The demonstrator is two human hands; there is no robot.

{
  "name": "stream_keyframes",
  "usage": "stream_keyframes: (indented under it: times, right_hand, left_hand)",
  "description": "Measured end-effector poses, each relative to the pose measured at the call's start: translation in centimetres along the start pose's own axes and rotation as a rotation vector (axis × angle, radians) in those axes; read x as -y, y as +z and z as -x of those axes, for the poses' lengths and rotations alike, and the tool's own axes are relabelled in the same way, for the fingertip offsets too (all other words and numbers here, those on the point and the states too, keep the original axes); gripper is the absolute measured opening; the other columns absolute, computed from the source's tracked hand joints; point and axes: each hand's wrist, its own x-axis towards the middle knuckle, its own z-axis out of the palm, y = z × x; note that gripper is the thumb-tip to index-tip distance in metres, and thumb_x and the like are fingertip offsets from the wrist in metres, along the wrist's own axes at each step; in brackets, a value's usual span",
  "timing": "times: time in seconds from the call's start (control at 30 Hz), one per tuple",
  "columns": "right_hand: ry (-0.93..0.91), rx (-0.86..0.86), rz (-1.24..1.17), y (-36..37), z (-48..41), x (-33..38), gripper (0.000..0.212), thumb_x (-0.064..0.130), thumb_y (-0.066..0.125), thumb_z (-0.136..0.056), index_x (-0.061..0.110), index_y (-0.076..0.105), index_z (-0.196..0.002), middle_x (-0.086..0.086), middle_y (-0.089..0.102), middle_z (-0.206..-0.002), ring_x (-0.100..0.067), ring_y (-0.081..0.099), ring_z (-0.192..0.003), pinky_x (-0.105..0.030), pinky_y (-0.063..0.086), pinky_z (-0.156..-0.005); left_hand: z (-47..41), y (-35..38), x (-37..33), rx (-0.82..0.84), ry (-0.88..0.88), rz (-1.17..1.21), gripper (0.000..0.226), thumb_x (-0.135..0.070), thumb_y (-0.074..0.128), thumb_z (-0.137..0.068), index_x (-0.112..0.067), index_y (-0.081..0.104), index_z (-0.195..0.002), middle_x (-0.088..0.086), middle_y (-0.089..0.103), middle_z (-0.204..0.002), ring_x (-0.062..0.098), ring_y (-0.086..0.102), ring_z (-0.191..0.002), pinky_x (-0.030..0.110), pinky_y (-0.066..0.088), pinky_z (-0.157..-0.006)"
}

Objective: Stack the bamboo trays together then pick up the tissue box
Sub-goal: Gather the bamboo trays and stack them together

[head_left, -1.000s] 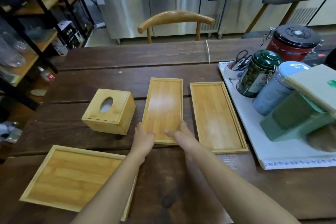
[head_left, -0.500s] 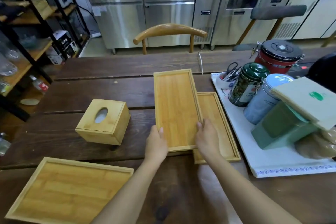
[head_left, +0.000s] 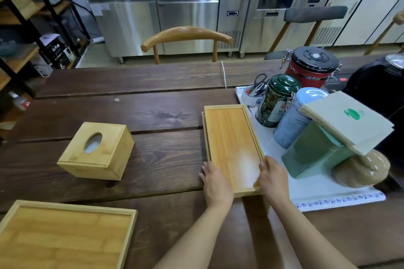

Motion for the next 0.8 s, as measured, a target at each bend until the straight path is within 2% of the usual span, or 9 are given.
stream_keyframes:
  times: [0.1,0.17,0.23,0.33,0.4,0.53,0.67,0.8]
  right_hand:
    - [-0.001,0.012,0.029,0.4,0.0,-0.3,0.029,0.004,0.038,-0.092,0.011,0.037,-0.064,-0.021,0.051,-0.081,-0.031,0.042,-0.066,-0.033,0.027,-0.051]
    - [-0.009,0.014,0.031,0.5,-0.1,-0.3,0.022,0.004,0.039,-0.092,0.008,0.041,-0.071,-0.019,0.05,-0.082,-0.028,0.042,-0.07,-0.032,0.027,-0.058]
    - [-0.016,0.013,0.025,0.7,-0.3,-0.5,0.018,0.005,0.039,-0.092,0.007,0.043,-0.075,-0.021,0.053,-0.083,-0.029,0.044,-0.073,-0.032,0.03,-0.063]
    - [-0.012,0.011,0.012,1.1,-0.4,-1.0,0.013,0.007,0.041,-0.093,0.002,0.054,-0.092,-0.024,0.059,-0.091,-0.031,0.048,-0.077,-0.032,0.034,-0.068]
    - [-0.015,0.003,0.005,1.2,-0.3,-1.1,0.019,0.009,0.043,-0.093,-0.001,0.055,-0.105,-0.025,0.061,-0.091,-0.034,0.052,-0.081,-0.034,0.037,-0.069]
    - [-0.028,0.005,0.035,0.8,-0.2,-0.7,0.024,0.012,0.044,-0.094,-0.001,0.056,-0.11,-0.026,0.064,-0.092,-0.039,0.055,-0.09,-0.037,0.038,-0.077]
    - [-0.072,0.037,0.177,0.1,-0.2,-0.4,0.018,0.013,0.041,-0.093,0.004,0.056,-0.098,-0.017,0.063,-0.081,-0.041,0.057,-0.092,-0.04,0.033,-0.089]
    - [-0.171,-0.059,0.306,-0.6,-0.2,1.3,0.024,0.012,0.042,-0.091,0.001,0.058,-0.106,-0.022,0.068,-0.1,-0.038,0.058,-0.097,-0.039,0.03,-0.09]
  left_hand:
    - [-0.2,0.1,0.1,-0.014,-0.01,0.012,0.052,0.002,0.029,-0.098,-0.003,0.02,-0.149,0.014,0.025,-0.158,0.031,0.016,-0.147,0.039,0.03,-0.113]
    - [-0.4,0.1,0.3,-0.014,-0.011,0.026,0.049,-0.001,0.028,-0.099,-0.004,0.023,-0.148,0.015,0.026,-0.157,0.032,0.019,-0.146,0.039,0.031,-0.113]
    - [-0.6,0.2,0.6,-0.018,-0.012,0.043,0.045,-0.005,0.029,-0.1,-0.006,0.029,-0.145,0.017,0.035,-0.152,0.034,0.031,-0.142,0.041,0.035,-0.111]
    - [-0.7,0.0,1.0,-0.037,-0.007,0.063,0.039,-0.01,0.035,-0.1,-0.011,0.04,-0.138,0.014,0.052,-0.14,0.031,0.049,-0.128,0.045,0.044,-0.103]
    - [-0.6,-0.3,0.9,-0.056,0.014,0.075,0.036,-0.011,0.039,-0.099,-0.014,0.044,-0.135,0.01,0.058,-0.133,0.028,0.055,-0.121,0.042,0.046,-0.101]
    - [-0.2,-0.9,0.8,-0.057,0.034,0.116,0.036,-0.011,0.043,-0.098,-0.018,0.047,-0.133,0.007,0.06,-0.129,0.026,0.056,-0.119,0.036,0.046,-0.097]
    - [-0.2,-1.5,1.1,-0.01,0.045,0.104,0.037,-0.016,0.045,-0.098,-0.019,0.047,-0.134,0.004,0.059,-0.132,0.023,0.054,-0.121,0.037,0.045,-0.099]
    - [-0.3,-4.2,1.8,0.0,0.069,0.003,0.042,-0.026,0.046,-0.097,-0.017,0.044,-0.139,0.002,0.053,-0.14,0.021,0.049,-0.128,0.036,0.041,-0.103]
